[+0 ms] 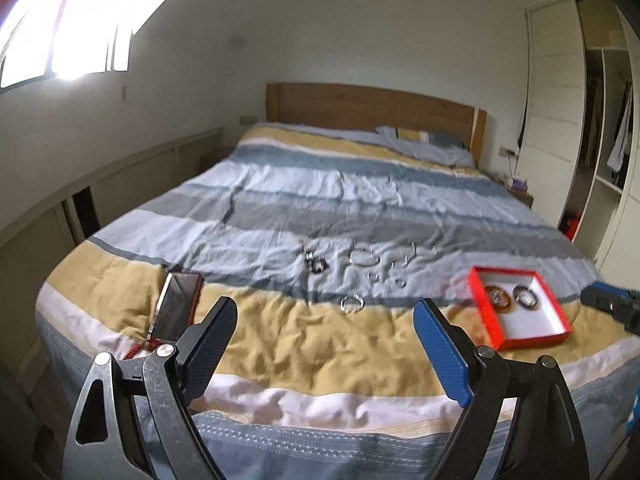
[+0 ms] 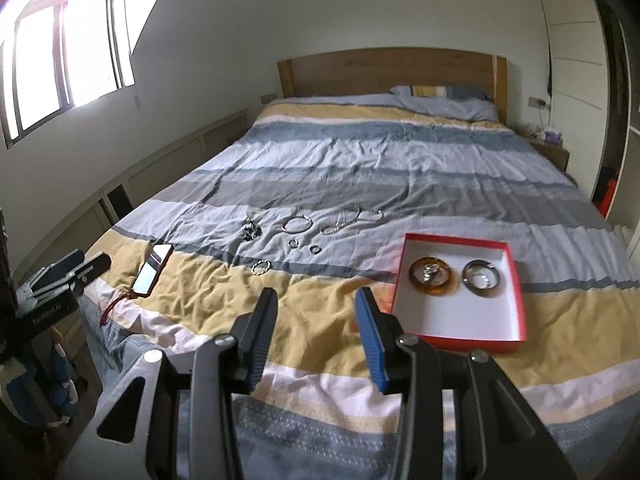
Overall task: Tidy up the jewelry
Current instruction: 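Grasp the second twisted silver hoop with the left tool while the right tool grasps a small silver ring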
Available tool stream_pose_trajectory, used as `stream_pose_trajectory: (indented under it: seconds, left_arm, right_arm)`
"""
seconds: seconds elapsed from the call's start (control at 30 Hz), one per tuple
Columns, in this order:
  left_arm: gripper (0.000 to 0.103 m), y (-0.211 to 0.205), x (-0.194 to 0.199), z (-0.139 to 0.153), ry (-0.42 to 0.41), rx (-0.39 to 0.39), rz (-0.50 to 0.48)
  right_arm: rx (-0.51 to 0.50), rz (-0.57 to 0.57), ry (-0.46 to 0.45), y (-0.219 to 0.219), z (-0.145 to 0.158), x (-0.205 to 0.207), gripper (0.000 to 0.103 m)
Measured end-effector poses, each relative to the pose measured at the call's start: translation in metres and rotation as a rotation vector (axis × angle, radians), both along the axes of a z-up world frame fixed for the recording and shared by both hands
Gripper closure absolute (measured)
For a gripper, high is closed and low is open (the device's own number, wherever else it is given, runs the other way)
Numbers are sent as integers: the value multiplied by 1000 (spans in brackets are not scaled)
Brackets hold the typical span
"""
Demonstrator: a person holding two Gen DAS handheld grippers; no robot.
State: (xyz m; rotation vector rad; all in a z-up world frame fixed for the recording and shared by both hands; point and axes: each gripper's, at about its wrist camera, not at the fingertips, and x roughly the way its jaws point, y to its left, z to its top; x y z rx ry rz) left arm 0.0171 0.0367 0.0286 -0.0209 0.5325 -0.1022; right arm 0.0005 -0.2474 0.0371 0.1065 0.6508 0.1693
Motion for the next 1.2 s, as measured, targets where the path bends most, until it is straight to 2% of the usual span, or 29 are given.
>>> stream_pose_trajectory:
  seconds: [0.27,0.5,0.63,0.87,1.17,1.2]
  left_arm:
    - [26,-3,69,-67,160,17,-38]
    - [27,-6,128,-95,225,-19,-84]
    - [28,-23,171,-112,252,1,-132]
    - [37,-50,228,-154,332,13,-192]
    - [43,-57,253,-185,379,11,-205]
    - [43,-56,254,-187,379,10,-205]
  right_arm:
    - [22,43,93,5,-58,73,64]
    - [53,95,165,18,-105,148,64]
    - [70,116,188,26,-123,186,64]
    - [62,149,232,43,-154,256,64]
    - [63,149,276,52,-185,302,66]
    - [58,155,278,54,-187,305,69]
